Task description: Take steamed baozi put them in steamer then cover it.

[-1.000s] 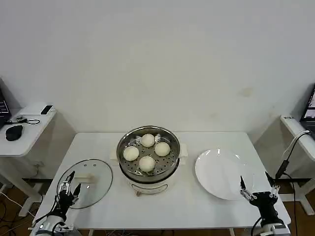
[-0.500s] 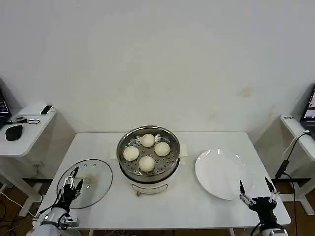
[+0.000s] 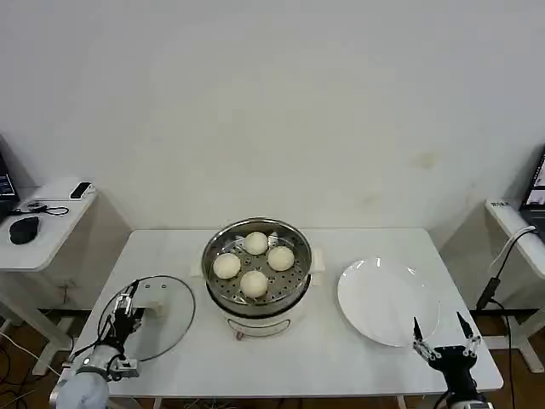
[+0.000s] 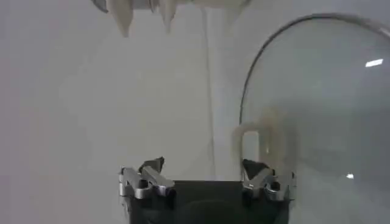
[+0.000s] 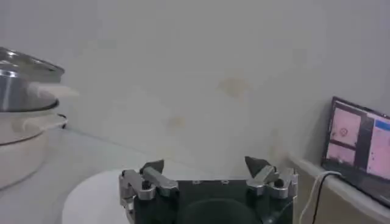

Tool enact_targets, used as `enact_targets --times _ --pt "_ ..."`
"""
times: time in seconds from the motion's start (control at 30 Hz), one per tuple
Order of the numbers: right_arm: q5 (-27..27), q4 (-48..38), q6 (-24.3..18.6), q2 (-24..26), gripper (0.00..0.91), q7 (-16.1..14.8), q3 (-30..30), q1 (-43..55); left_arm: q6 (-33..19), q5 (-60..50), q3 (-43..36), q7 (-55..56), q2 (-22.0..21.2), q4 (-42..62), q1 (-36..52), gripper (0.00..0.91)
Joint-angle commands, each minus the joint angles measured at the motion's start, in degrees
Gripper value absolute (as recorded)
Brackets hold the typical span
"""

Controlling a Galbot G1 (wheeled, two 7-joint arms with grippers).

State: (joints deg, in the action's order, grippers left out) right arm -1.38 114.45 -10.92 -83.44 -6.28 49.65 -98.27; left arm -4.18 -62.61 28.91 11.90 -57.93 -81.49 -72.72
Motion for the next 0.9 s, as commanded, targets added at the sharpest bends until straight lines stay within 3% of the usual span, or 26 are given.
enact_targets --times 0.03,0.07,0.63,0.9 --pt "-0.2 -0.3 0.0 -0.5 0.907 0.2 -0.1 0.1 -0.1 -0.8 -1.2 0.0 -0.1 3.1 3.4 0.050" --pt "-0.2 -0.3 0.0 -0.5 0.907 0.2 -0.1 0.1 -0.2 -0.8 -1.2 0.0 -0.1 3.2 3.4 0.000" --pt "-0.8 0.3 0.1 -0.5 0.907 0.0 -1.4 0.0 -1.7 -2.9 1.9 2.2 -1.1 0.2 1.1 0.000" --pt "-0.7 0.8 0.1 0.3 0.907 -0.1 -1.8 0.0 6.3 1.0 5.4 2.0 -2.9 -10.7 -6.9 0.000"
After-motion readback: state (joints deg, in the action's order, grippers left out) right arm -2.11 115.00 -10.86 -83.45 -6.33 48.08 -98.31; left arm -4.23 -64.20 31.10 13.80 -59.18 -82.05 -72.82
